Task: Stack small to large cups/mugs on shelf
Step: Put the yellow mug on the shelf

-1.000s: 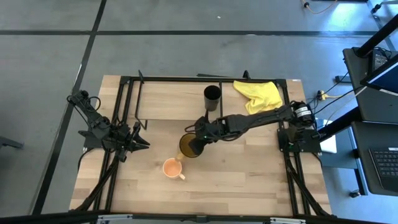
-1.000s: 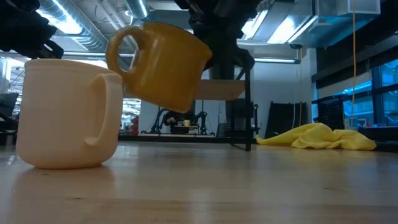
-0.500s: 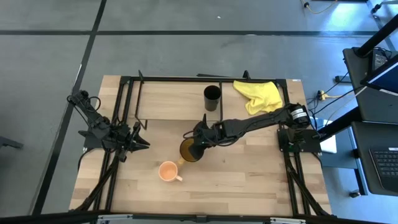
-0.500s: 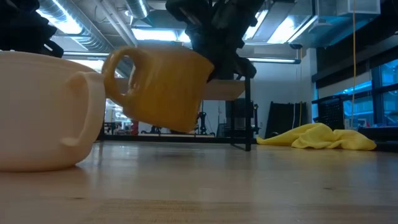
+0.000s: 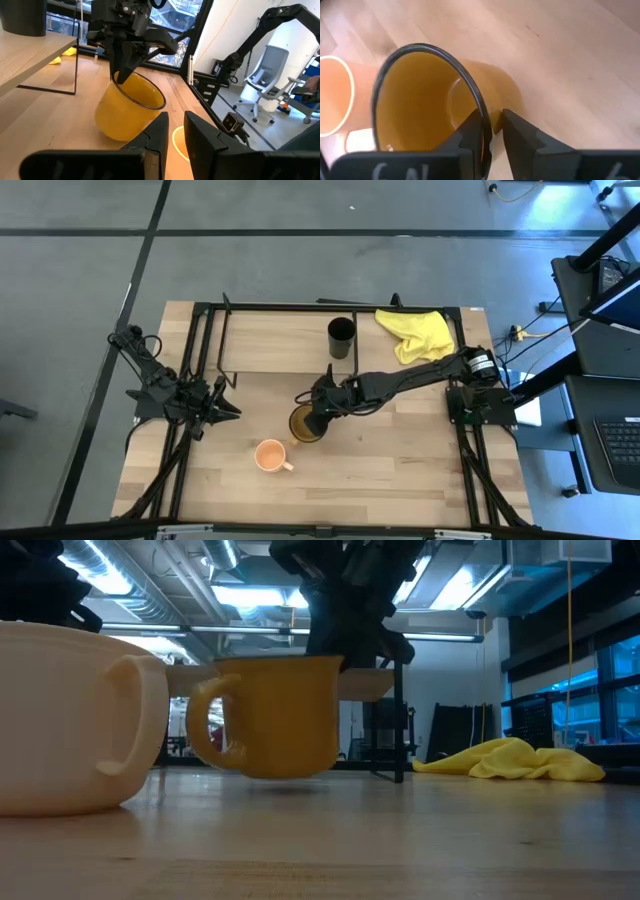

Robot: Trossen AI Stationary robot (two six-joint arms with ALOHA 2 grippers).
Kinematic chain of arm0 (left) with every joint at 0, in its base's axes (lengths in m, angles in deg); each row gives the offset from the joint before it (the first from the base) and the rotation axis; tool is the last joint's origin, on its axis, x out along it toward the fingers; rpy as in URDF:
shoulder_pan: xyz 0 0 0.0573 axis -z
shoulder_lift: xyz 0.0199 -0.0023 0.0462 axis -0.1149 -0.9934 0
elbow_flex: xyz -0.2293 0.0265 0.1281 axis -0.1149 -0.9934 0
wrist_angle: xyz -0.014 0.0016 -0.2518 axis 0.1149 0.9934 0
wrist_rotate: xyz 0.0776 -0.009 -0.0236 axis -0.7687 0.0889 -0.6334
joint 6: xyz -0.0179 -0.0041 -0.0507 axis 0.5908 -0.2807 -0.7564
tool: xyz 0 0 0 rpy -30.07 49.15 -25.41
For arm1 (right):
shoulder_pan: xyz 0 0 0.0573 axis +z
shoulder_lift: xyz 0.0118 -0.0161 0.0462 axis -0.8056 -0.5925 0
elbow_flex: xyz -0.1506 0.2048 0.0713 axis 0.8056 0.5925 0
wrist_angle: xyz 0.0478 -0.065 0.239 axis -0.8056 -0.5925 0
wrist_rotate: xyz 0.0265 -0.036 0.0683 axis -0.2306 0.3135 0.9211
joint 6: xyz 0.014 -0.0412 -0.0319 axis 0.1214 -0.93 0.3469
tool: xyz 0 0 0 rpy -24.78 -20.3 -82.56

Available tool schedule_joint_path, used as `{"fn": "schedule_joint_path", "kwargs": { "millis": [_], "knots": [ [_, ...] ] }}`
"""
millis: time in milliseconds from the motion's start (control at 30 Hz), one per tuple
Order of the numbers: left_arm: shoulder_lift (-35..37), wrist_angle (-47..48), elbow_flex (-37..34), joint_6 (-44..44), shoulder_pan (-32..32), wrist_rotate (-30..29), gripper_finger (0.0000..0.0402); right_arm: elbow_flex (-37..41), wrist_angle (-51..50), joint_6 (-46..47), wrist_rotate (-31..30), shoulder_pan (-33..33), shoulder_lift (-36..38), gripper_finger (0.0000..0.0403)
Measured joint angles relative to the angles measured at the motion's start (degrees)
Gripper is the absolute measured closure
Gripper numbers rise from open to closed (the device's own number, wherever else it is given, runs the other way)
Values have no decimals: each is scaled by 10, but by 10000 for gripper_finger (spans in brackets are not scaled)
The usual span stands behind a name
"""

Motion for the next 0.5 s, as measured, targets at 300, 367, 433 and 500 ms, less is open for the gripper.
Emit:
{"fn": "schedule_joint_path", "kwargs": {
  "millis": [300, 367, 433, 500],
  "knots": [
    [0, 0, 0, 0, 0, 0, 347, 0, 0, -2, 0, 0, 0, 328],
    [0, 0, 0, 0, 0, 0, 347, 0, 0, -2, -2, 0, 0, 328],
    [0, 0, 0, 18, 0, 0, 347, 0, 0, -2, -3, 0, 0, 328],
    [0, 0, 0, 56, 0, 0, 347, 0, 0, -3, -3, 0, 0, 328]
  ]
}}
